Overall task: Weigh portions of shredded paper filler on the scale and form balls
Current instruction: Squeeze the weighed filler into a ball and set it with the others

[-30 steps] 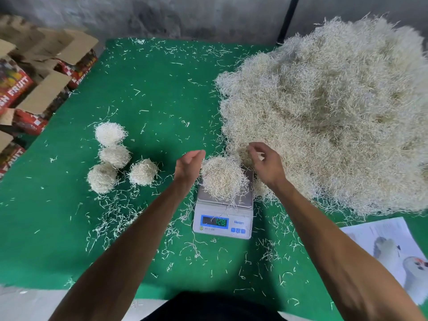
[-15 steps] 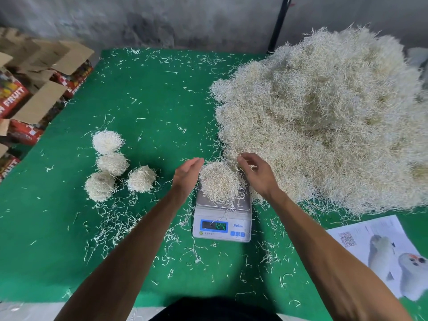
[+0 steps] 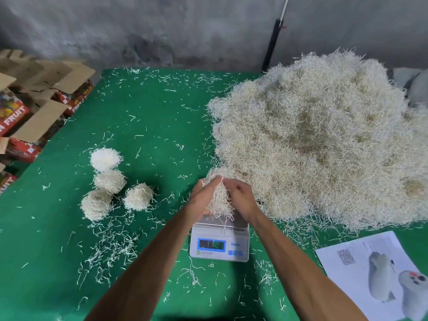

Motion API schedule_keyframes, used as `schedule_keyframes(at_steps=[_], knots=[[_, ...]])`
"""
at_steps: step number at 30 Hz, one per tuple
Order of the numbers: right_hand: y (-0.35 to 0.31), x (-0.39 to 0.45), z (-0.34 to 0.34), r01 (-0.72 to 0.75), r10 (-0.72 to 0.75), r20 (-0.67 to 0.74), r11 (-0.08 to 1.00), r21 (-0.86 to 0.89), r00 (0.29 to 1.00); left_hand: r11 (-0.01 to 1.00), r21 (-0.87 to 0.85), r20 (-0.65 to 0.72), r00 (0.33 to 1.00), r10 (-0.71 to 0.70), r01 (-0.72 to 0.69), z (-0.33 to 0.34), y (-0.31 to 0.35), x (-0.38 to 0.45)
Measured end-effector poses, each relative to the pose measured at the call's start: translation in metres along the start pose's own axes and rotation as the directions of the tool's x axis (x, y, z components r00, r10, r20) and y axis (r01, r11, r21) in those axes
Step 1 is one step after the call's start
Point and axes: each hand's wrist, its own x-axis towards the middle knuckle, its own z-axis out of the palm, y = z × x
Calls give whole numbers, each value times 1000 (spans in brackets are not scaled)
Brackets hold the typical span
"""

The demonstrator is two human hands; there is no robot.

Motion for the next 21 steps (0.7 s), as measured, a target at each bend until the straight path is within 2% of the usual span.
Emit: schedule_keyframes(at_steps=[3,5,8,11,13,16,21], knots=[[-17,4,-12,36,-26,-131,996,77,991,990,-105,3,996,89,-89,-13,7,5],[-29,5,-18,79,-75,-152,997,18,985,988,-104,4,994,112,-111,-19,14,2],[-45,8,-19,94,-87,55,984,-150,995,988,-39,78,985,153,-151,-27,23,-13],[-53,16,-27,137,-117,159,983,-126,980,986,45,120,981,154,-160,-35,26,-22],[-59,24,-37,102,-96,121,994,-47,988,989,70,116,986,122,-130,-43,26,-20],[-67,39,-43,54,-53,-19,998,39,998,994,72,90,993,81,-88,-57,29,-15],[-77,61,-26,-39,72,-117,965,259,991,971,178,82,986,148,-160,-69,49,-7]])
